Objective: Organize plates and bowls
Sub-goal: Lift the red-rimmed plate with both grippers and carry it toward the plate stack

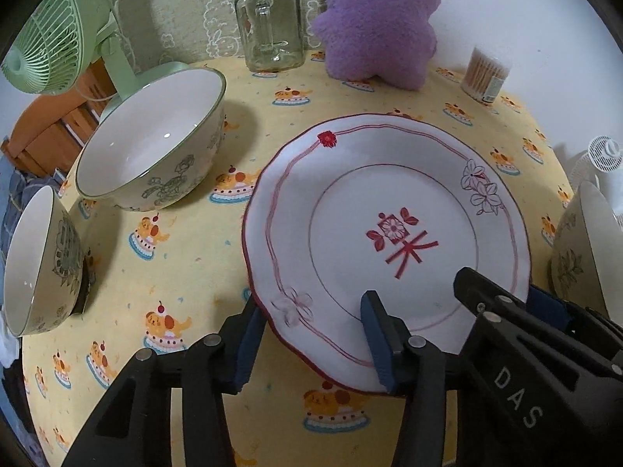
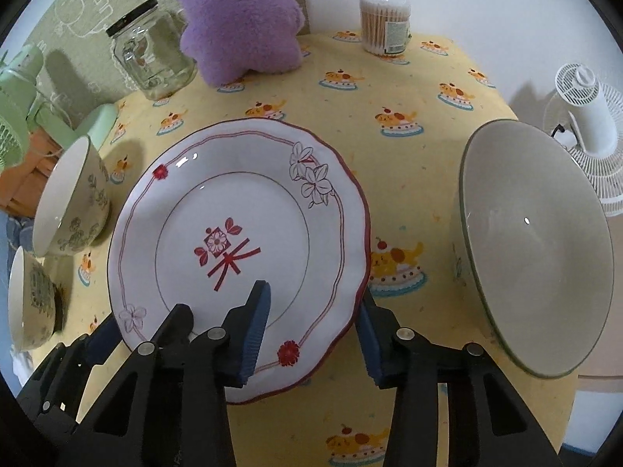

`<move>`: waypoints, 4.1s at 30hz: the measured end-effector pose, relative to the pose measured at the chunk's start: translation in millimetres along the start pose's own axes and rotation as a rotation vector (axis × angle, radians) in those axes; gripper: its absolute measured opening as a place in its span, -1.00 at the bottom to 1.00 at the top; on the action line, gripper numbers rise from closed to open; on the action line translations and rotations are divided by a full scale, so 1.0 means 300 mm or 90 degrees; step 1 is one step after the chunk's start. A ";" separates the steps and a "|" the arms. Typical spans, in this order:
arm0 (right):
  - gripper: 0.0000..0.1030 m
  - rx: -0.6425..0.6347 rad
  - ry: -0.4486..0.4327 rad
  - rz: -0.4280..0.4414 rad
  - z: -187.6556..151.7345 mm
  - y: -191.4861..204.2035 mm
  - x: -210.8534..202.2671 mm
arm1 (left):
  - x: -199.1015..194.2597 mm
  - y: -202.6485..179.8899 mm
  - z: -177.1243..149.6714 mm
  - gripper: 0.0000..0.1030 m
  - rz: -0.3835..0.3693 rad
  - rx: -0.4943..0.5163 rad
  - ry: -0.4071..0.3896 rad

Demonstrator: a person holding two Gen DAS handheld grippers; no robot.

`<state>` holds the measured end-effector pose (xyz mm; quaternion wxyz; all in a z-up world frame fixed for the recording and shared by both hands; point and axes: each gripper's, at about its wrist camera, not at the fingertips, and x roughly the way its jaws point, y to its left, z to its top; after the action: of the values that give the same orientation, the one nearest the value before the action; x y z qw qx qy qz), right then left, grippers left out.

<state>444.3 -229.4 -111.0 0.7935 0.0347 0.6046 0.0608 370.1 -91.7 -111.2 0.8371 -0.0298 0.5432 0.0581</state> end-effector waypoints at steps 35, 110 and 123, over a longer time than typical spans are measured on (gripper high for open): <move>0.00 -0.070 0.074 0.006 -0.306 0.362 -0.058 | -0.124 0.413 -0.258 0.02 -0.027 -0.043 0.076; -0.02 0.050 0.010 -0.095 -0.529 0.075 -0.433 | -0.425 0.170 -0.388 0.14 -0.100 0.149 0.054; -0.02 0.023 0.043 -0.092 -0.536 -0.140 -0.403 | -0.381 -0.039 -0.440 0.14 -0.093 0.118 0.091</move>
<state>259.8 -290.8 -43.8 0.7741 0.0033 0.6330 -0.0062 205.9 -125.7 -61.0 0.7976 0.0045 0.6006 -0.0558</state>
